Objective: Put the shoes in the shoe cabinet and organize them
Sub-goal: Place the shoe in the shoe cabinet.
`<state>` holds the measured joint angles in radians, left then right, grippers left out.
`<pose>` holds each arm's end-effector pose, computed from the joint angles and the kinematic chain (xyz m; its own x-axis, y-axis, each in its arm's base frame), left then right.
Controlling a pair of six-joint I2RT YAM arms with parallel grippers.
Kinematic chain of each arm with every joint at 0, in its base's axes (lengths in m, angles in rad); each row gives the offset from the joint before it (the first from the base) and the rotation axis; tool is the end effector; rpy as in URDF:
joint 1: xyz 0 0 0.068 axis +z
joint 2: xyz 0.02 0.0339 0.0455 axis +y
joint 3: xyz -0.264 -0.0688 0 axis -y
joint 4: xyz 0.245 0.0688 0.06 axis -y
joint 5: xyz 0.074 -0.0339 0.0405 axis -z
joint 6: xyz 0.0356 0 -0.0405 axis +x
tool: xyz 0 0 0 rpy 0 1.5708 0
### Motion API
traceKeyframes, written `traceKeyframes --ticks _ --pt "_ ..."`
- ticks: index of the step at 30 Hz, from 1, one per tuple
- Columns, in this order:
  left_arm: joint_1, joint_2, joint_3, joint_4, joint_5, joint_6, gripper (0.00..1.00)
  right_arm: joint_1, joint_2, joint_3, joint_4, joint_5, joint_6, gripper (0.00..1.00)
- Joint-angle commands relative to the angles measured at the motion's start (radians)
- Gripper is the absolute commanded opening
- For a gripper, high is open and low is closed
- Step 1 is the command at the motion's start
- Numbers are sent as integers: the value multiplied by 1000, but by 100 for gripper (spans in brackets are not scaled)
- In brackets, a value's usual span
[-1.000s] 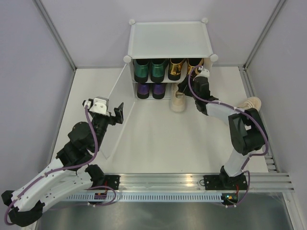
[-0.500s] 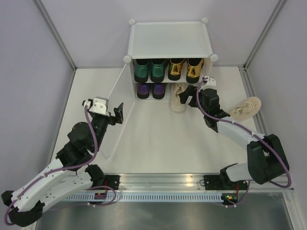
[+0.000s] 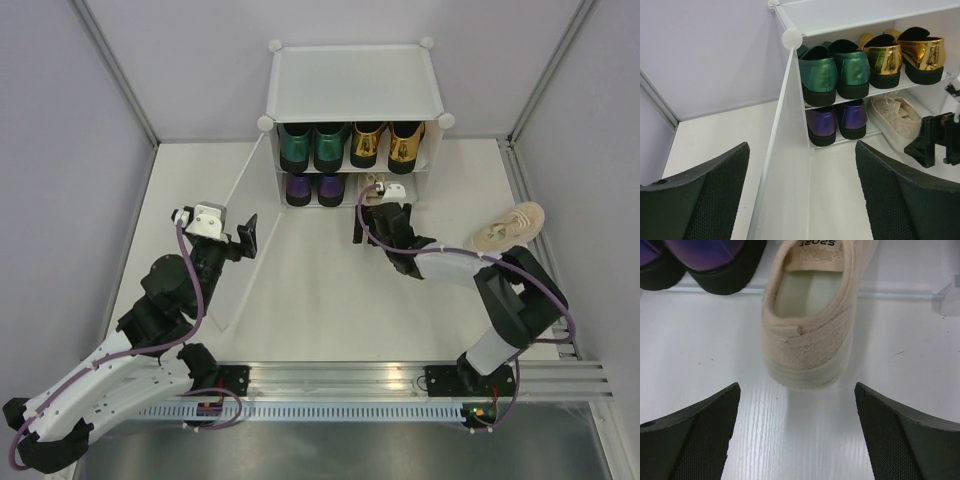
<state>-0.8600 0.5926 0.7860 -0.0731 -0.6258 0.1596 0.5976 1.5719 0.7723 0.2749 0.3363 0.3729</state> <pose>0.1019 -0.0864 0.3793 0.1146 0.0643 -0.9913 0.2194 0.9716 0.0884 0.2771 0.1744 0.1897 -0.4932 0.0804 -0.8662 -0.1239 0.9791 0.1614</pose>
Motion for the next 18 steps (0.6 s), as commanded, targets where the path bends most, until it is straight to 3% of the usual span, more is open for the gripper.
traceKeyframes --ticks 1,7,14,18 --pt "-5 -4 -2 29 9 20 89 -1 88 105 -14 102 -9 98" --pt "-5 -5 -1 30 12 20 89 -2 178 163 23 113 -11 95" --pt "-5 -10 2 29 14 18 89 -5 227 223 9 150 -14 64" --pt "-5 -10 1 27 15 17 89 -27 238 249 4 156 -5 55"
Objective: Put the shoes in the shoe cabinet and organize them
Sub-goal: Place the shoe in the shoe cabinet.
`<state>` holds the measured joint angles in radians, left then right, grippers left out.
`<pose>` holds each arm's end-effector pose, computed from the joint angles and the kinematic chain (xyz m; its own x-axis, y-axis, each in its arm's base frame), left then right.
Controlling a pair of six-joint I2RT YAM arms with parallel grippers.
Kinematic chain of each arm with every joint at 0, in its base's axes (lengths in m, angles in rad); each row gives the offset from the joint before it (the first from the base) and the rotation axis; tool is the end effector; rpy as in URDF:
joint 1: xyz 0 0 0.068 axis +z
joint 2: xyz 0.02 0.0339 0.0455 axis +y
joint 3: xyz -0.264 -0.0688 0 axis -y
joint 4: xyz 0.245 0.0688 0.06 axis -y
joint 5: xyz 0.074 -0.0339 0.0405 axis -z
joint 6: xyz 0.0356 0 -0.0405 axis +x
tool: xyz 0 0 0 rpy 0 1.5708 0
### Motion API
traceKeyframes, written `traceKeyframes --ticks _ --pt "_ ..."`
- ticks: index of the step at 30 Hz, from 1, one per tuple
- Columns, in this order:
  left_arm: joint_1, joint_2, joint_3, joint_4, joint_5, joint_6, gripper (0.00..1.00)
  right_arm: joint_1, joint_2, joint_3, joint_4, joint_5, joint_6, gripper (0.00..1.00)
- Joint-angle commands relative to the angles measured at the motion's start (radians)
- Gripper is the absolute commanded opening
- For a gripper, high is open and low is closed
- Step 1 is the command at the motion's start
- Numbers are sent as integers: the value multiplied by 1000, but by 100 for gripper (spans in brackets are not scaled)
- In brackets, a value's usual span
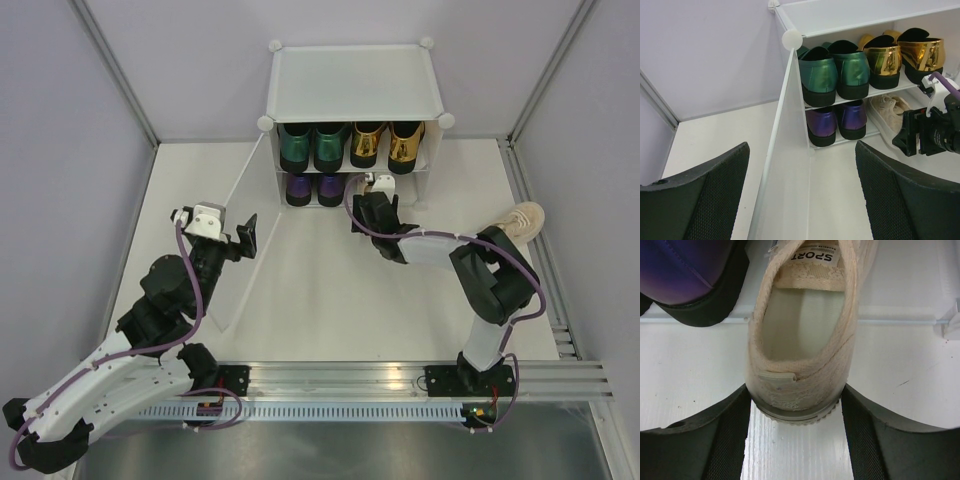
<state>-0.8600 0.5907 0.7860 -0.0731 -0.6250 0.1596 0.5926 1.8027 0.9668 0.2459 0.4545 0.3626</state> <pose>0.1016 -0.0861 0.3795 0.1160 0.0628 -0.9913 0.2201 0.9716 0.0873 0.3219 0.1979 0.1699 -0.5022 0.0461 -0.8635 -0.0226 0.9975 0.0664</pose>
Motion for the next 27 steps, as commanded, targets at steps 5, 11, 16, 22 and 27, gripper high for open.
traceKeyframes --ticks 5,11,16,22,27 --pt "-4 -8 2 25 16 17 89 -45 15 79 27 44 2 49" --pt "-5 -8 2 25 18 17 89 -79 35 111 61 10 -51 47" --pt "-5 -3 1 24 19 12 89 -83 73 148 98 -23 -122 45" --pt "-4 -3 2 25 19 14 89 -94 118 176 144 -74 -169 39" --pt "-5 -2 1 24 19 12 89 -112 145 190 177 -137 -206 38"
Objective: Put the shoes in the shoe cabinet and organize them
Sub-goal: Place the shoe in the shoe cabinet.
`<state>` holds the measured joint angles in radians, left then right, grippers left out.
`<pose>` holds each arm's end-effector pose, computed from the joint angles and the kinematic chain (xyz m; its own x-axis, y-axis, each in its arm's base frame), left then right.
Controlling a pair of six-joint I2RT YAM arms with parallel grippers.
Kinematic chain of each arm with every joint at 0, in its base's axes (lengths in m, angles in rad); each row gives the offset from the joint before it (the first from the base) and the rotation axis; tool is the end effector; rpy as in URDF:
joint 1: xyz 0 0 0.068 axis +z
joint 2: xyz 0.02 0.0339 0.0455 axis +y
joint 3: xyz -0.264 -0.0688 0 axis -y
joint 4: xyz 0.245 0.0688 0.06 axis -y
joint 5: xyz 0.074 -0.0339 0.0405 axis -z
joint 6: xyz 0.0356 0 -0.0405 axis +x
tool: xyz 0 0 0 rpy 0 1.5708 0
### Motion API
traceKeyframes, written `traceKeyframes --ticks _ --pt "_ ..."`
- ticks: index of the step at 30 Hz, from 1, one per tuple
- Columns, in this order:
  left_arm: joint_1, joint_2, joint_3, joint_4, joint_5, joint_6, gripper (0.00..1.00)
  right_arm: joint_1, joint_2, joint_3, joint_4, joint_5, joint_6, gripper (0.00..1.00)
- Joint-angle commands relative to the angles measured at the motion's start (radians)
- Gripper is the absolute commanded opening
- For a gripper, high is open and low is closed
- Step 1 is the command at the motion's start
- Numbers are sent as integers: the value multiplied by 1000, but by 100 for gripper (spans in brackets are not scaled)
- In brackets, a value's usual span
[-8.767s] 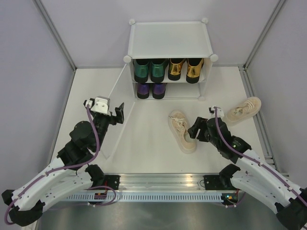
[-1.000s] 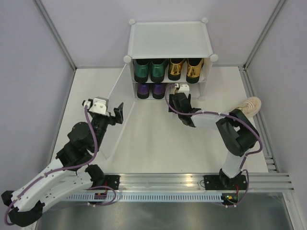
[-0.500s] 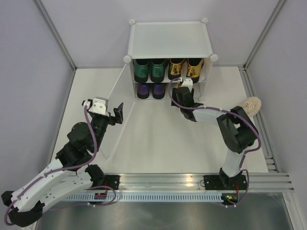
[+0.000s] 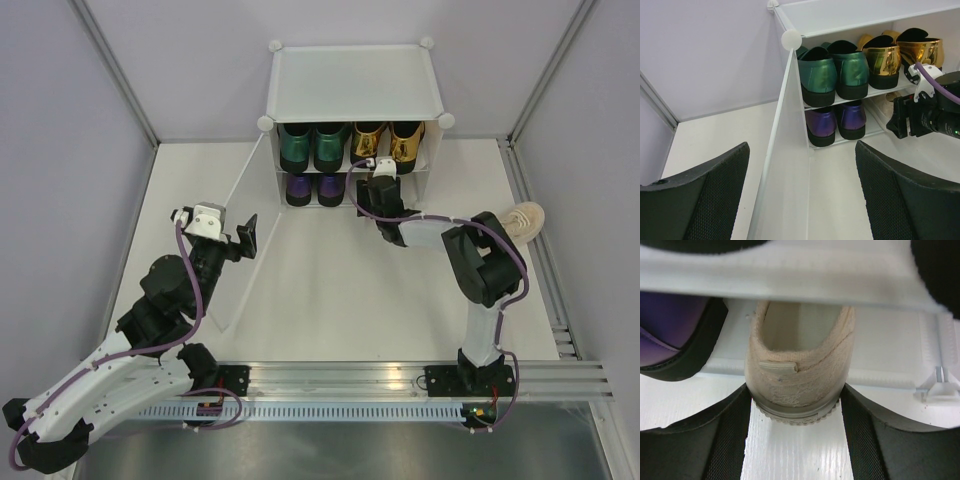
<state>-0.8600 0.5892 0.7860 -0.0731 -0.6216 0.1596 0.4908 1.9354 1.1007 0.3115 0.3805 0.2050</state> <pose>0.1013 -0.0859 0.3797 0.1175 0.0616 -0.9912 0.2232 0.9709 0.0868 0.3730 0.1843 0.1654 -0.4628 -0.0330 -0.8859 -0.0610 0.9981 -0.0053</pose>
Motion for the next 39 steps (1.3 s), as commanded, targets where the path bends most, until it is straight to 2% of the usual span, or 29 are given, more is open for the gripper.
traceKeyframes --ticks 1,17,24,30,39 --pt "-5 0 1 25 16 12 89 -12 14 59 121 -74 -55 38" --pt "-5 -3 2 24 19 12 89 -15 65 105 140 -164 -33 39" --pt "-5 -6 4 22 19 11 89 -14 94 133 133 -178 -23 46" --pt "-5 -8 4 22 20 9 89 -14 100 136 133 -186 -21 61" --pt "-5 -8 4 22 20 9 89 -14 111 151 126 -161 -24 57"
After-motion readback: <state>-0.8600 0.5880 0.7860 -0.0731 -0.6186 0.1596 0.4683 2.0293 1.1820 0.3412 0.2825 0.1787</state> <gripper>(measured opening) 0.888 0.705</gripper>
